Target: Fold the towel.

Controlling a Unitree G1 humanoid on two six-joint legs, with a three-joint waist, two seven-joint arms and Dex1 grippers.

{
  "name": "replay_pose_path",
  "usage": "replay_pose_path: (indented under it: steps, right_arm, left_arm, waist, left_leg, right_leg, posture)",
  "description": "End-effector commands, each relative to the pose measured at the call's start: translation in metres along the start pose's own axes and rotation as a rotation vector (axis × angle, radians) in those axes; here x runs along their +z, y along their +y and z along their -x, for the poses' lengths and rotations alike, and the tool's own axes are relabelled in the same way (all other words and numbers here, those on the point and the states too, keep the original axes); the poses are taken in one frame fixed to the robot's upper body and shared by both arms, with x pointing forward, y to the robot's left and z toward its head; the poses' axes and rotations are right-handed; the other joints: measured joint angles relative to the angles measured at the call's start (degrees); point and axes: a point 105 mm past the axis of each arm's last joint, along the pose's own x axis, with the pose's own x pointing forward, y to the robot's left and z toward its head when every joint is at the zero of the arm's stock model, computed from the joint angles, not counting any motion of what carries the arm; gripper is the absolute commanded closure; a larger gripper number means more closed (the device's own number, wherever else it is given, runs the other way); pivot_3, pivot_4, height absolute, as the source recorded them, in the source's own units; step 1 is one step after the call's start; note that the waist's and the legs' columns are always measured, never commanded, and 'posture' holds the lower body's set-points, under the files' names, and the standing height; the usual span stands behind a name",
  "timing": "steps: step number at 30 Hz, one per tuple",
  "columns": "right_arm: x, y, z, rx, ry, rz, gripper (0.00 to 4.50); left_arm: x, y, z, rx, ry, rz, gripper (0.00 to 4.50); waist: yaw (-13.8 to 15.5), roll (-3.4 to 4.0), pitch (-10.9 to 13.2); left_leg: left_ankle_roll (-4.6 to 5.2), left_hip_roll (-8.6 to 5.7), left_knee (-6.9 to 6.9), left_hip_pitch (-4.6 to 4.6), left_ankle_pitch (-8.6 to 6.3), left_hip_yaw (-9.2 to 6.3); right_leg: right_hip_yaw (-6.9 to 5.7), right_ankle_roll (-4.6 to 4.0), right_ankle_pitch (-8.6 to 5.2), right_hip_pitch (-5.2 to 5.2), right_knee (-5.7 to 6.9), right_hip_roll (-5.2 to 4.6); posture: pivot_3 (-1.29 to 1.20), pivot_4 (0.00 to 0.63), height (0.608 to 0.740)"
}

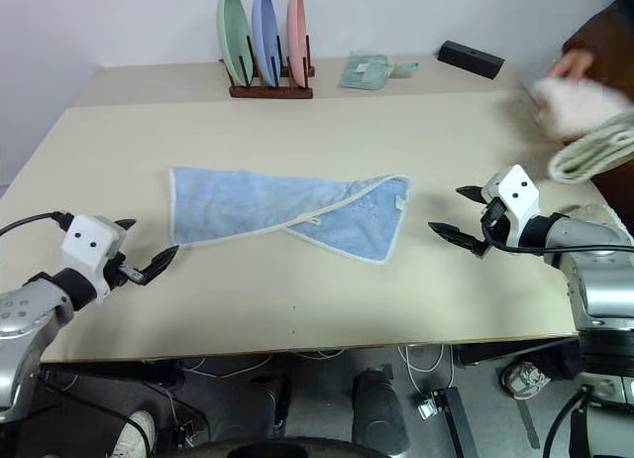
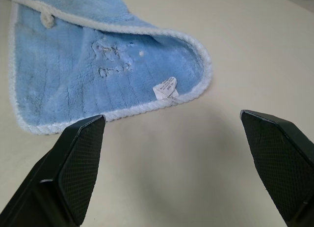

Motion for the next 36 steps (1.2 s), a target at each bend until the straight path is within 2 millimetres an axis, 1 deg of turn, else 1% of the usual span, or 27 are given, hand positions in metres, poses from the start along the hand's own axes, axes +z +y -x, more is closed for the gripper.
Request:
replay_pose_path:
  steps: [1,5,9,14,17,19,22,23,26,28,30,33,36]
  right_arm:
    - [0.017,-0.002,-0.002,-0.02,-0.055,0.05,0.0]
    - [0.016,0.004,-0.008,-0.017,-0.061,0.045,0.0]
    - [0.018,0.007,-0.011,-0.01,-0.072,0.037,0.0]
    - [0.017,0.014,-0.011,0.005,-0.069,0.04,0.0]
    - [0.019,0.02,-0.015,0.007,-0.076,0.041,0.0]
    - [0.021,0.022,-0.019,0.009,-0.086,0.036,0.0]
    - [0.02,0.027,-0.023,0.026,-0.101,-0.016,0.0]
    - [0.02,0.03,-0.024,0.038,-0.106,-0.037,0.0]
    - [0.021,0.044,-0.031,0.079,-0.118,-0.057,0.0]
    - [0.022,0.048,-0.038,0.077,-0.131,-0.057,0.0]
    - [0.025,0.048,-0.042,0.058,-0.141,-0.045,0.0]
    - [0.038,0.052,-0.045,0.062,-0.18,-0.038,0.0]
    - [0.036,0.051,-0.045,0.028,-0.178,-0.028,0.0]
  left_arm:
    - [0.006,0.009,0.004,0.009,-0.022,-0.022,0.05]
    - [0.003,0.005,0.0,-0.002,-0.022,-0.02,0.05]
    - [0.007,0.004,-0.003,-0.002,-0.038,-0.013,0.05]
    - [0.009,-0.003,-0.004,-0.026,-0.044,-0.015,0.05]
    - [0.009,-0.006,-0.006,-0.044,-0.043,-0.012,0.05]
    - [0.012,-0.013,-0.01,-0.083,-0.045,-0.031,0.05]
    - [0.015,-0.024,-0.014,-0.148,-0.044,-0.059,0.05]
    - [0.018,-0.027,-0.015,-0.172,-0.045,-0.082,0.05]
    - [0.015,-0.037,-0.019,-0.248,0.001,-0.191,0.05]
    - [0.008,-0.033,-0.026,-0.232,0.038,-0.228,0.05]
    - [0.0,-0.029,-0.034,-0.21,0.074,-0.233,0.05]
    - [-0.008,-0.024,-0.042,-0.217,0.105,-0.256,0.05]
    - [-0.022,-0.006,-0.054,-0.149,0.151,-0.263,0.05]
  waist:
    - [0.11,0.0,0.0]
    - [0.24,-0.02,0.01]
    - [0.36,-0.02,0.01]
    - [0.34,-0.02,0.01]
    - [0.19,-0.02,0.01]
    - [0.27,-0.02,0.01]
    - [0.29,-0.02,0.01]
    - [0.29,-0.02,0.01]
    - [0.34,-0.02,0.01]
    - [0.31,-0.01,0.01]
    - [0.24,-0.01,0.01]
    - [0.18,0.01,0.02]
    - [0.31,0.02,0.03]
  left_leg:
    - [0.0,0.0,0.0,0.0,0.0,0.0]
    - [0.0,0.0,-0.01,-0.02,0.0,0.0]
    - [0.0,0.0,-0.01,-0.03,0.0,-0.01]
    - [0.0,0.0,-0.02,-0.03,0.0,-0.02]
    - [0.0,0.0,-0.02,-0.01,0.0,-0.02]
    - [0.0,0.0,-0.01,-0.01,0.0,-0.02]
    - [0.0,0.0,0.0,-0.02,0.0,-0.02]
    - [0.0,0.0,0.0,-0.02,0.0,-0.02]
    - [0.0,0.0,-0.01,-0.03,0.0,-0.05]
    - [0.0,0.0,-0.02,-0.02,0.0,-0.05]
    - [0.0,0.0,-0.02,-0.01,0.0,-0.04]
    - [0.0,-0.01,-0.02,-0.01,0.0,-0.04]
    - [0.0,0.0,-0.03,0.01,0.0,-0.06]
  right_leg:
    - [0.0,0.0,0.0,0.0,0.0,0.0]
    - [0.0,0.12,0.06,0.0,-0.01,0.0]
    - [0.0,0.12,0.06,-0.01,-0.01,0.0]
    - [-0.01,0.13,0.06,0.0,-0.02,0.0]
    - [-0.01,0.13,0.07,-0.01,0.0,0.0]
    - [-0.01,0.12,0.07,-0.01,0.01,0.0]
    - [-0.01,0.12,0.07,0.0,0.0,0.0]
    - [-0.01,0.12,0.07,0.0,0.0,0.0]
    - [-0.02,0.12,0.07,-0.01,0.0,0.01]
    - [-0.02,0.12,0.06,-0.01,0.01,0.01]
    - [-0.02,0.12,0.06,0.0,0.01,0.01]
    - [-0.02,0.13,0.07,-0.01,0.02,0.02]
    - [-0.04,0.14,0.07,-0.03,0.06,0.02]
  posture:
    - [0.0,0.15,0.74]
    - [0.0,0.15,0.74]
    - [0.0,0.15,0.74]
    - [0.0,0.15,0.74]
    - [0.0,0.15,0.74]
    - [0.0,0.15,0.74]
    - [0.0,0.15,0.74]
    - [0.0,0.15,0.74]
    - [0.0,0.15,0.74]
    - [0.0,0.15,0.74]
    - [0.0,0.15,0.74]
    - [0.0,0.15,0.74]
    - [0.0,0.15,0.74]
